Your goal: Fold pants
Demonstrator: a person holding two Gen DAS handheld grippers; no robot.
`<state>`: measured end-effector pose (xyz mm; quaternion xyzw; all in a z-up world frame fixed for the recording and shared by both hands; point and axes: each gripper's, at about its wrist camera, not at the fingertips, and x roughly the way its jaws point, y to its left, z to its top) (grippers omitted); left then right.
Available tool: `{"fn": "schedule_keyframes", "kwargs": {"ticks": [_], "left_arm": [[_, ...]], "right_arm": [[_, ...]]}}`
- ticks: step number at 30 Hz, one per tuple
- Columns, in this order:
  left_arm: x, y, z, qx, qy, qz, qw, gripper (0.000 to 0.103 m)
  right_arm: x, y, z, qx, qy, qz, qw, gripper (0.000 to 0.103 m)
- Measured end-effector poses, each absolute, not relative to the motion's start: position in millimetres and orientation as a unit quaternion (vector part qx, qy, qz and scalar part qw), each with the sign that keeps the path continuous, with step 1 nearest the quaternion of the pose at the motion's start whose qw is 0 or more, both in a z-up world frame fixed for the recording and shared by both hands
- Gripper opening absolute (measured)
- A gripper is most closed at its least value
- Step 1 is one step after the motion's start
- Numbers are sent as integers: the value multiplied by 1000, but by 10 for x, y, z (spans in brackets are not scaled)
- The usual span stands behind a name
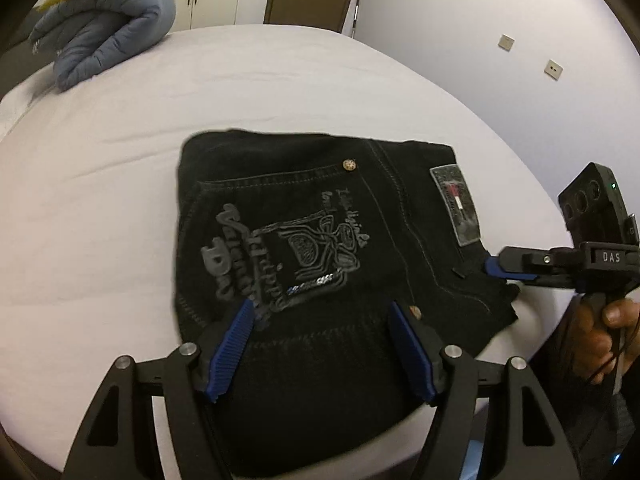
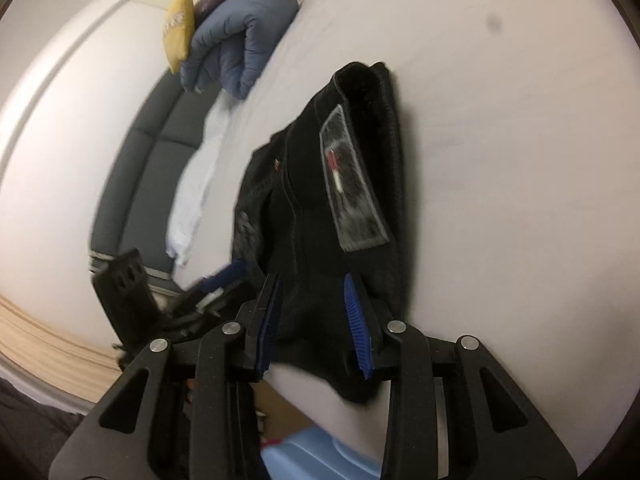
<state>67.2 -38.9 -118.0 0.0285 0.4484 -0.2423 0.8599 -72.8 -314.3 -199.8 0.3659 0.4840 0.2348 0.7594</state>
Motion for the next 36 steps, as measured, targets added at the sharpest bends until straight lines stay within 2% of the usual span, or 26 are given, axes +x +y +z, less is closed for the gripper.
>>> {"fn": "schedule_keyframes", "kwargs": {"ticks": [4,9,16,24,26,29,30,31,36], "left_arm": [[762,-313,-891,35,424,-218,878,72],[1193,-502,-915,87,456,-175,868,72],[1332,-689,-1218,128,495,-143,847,72],[1368,-691,-1240,122,496,-142,848,72],[1367,-689,-1244,122,496,-141,848,72],[1447,-665,-1264,117,495,-141,849,73],[1446,-668,-1266,119,495,-141,849,73],[1452,-668,-1265,119,494,-140,849,73],[1396,-677,-1261,120,492,-141,851,73]], "right_arm": [[-725,-3255,-1644,353,460,247,776,31],[-188,-2955,-1381,346,453,265,778,31],[350,-2671,-1825,324,512,220,764,31],[9,-3432,-1951,412,440,171,779,28],[-127,-3617,-1886,398,441,103,798,35],[-352,-3860,-1840,439,422,71,790,35],[-415,-3871,-1794,447,418,79,787,39],[-455,-3852,-1744,445,415,85,789,47],[-465,-3364,-1401,407,406,185,797,48]]}}
